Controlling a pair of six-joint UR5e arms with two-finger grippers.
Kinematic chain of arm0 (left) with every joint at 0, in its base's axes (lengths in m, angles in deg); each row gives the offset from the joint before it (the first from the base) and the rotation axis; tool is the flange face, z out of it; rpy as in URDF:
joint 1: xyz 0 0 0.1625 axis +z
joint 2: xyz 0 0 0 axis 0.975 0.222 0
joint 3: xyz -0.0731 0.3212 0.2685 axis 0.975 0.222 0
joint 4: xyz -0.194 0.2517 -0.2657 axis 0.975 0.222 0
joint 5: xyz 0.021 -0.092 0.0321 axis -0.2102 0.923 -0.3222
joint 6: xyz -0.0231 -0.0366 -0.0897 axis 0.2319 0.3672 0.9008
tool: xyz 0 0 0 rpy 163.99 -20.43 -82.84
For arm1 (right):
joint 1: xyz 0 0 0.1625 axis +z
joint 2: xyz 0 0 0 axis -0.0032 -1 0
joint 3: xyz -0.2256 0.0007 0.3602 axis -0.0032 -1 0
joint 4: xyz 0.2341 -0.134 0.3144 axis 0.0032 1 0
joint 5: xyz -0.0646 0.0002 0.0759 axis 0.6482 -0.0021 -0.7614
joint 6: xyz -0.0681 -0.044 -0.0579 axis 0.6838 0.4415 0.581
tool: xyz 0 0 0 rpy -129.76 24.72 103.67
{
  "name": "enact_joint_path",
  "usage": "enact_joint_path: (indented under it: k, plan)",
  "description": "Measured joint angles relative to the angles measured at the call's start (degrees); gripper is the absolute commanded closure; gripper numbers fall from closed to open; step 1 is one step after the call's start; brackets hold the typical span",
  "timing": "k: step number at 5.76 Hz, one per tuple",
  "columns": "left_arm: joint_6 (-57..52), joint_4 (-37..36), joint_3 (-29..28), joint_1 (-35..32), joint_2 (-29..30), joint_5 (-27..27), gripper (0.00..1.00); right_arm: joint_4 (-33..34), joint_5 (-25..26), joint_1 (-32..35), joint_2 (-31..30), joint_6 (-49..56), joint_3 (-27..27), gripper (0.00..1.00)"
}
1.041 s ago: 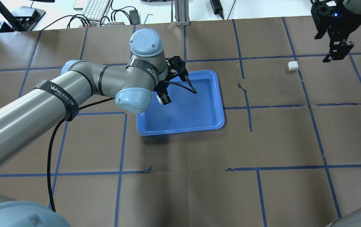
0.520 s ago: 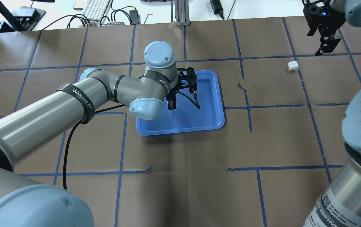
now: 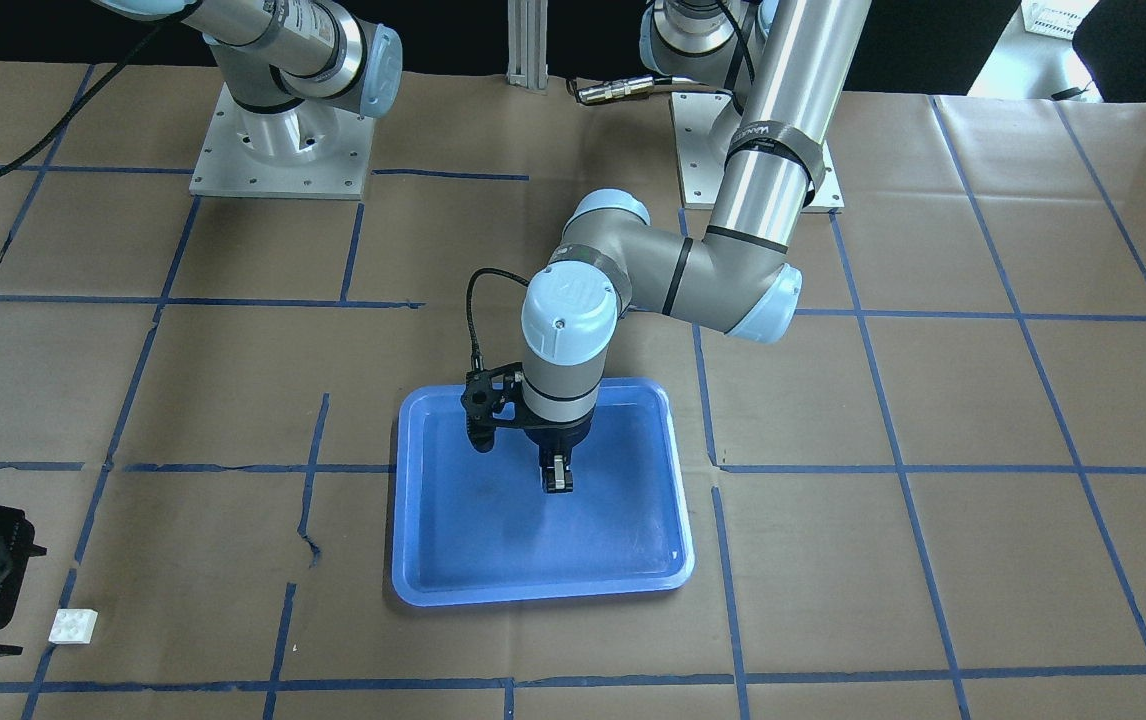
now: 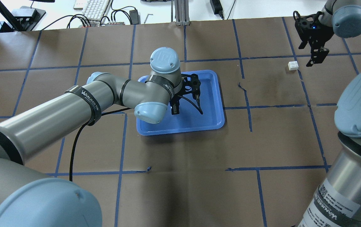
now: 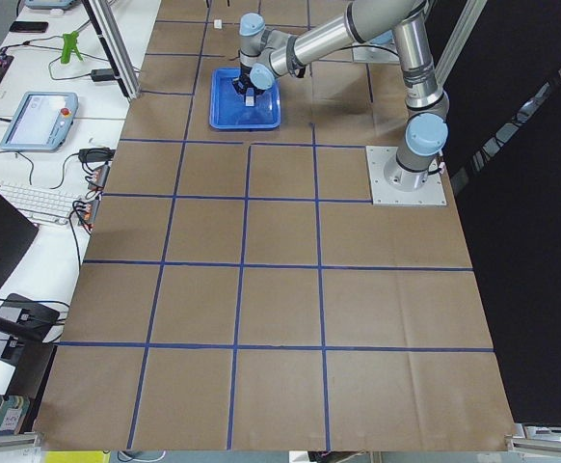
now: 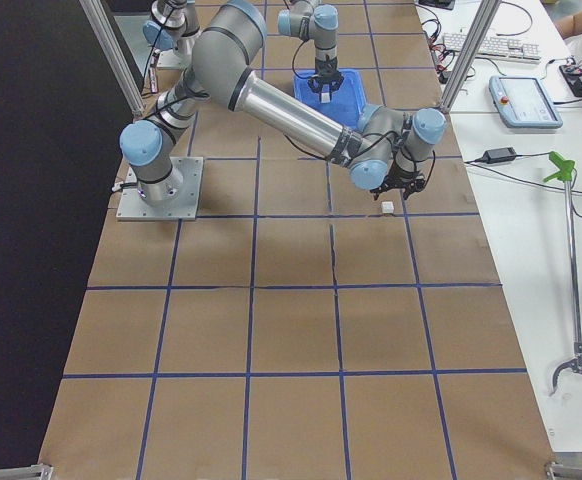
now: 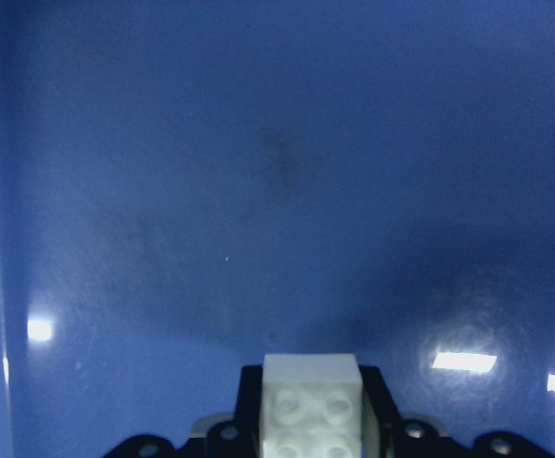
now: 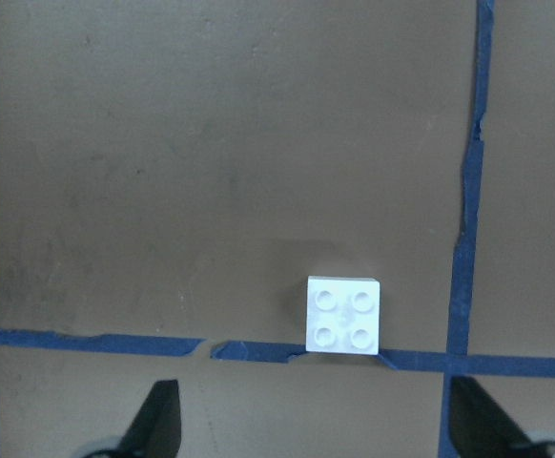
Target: Assemble white blocks and place on blue tray
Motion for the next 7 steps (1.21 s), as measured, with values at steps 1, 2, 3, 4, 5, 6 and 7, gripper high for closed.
enact_joint_path:
  k: [1,2,3,4,5,6,7]
  plan:
    - [0.14,-0.08,0.14,-0.02,0.20,0.40,0.09,0.03,-3.78,-1.17,0.45,0.02,0.75,0.00]
    - [0.21,-0.05,0.21,-0.04,0.16,0.55,0.09,0.12,-8.54,-2.91,1.02,0.54,1.60,0.00]
    - [0.27,0.36,-0.18,-0.02,-0.48,0.52,0.09,0.35,-12.80,-4.06,1.73,1.68,2.09,0.00]
    - [0.31,2.23,-1.02,0.32,-2.60,0.47,0.09,0.77,-15.71,-4.58,2.57,3.16,2.28,0.00]
    - [0.33,7.91,-2.01,1.44,-6.59,0.90,0.07,1.19,-16.68,-4.79,3.37,4.36,2.32,0.00]
    - [0.33,18.07,-2.83,3.90,-12.96,1.57,0.06,1.65,-16.67,-4.87,4.04,4.78,2.34,0.00]
    - [0.60,28.89,-3.19,7.08,-20.38,2.52,0.02,2.20,-16.34,-4.93,4.57,4.74,2.35,0.16]
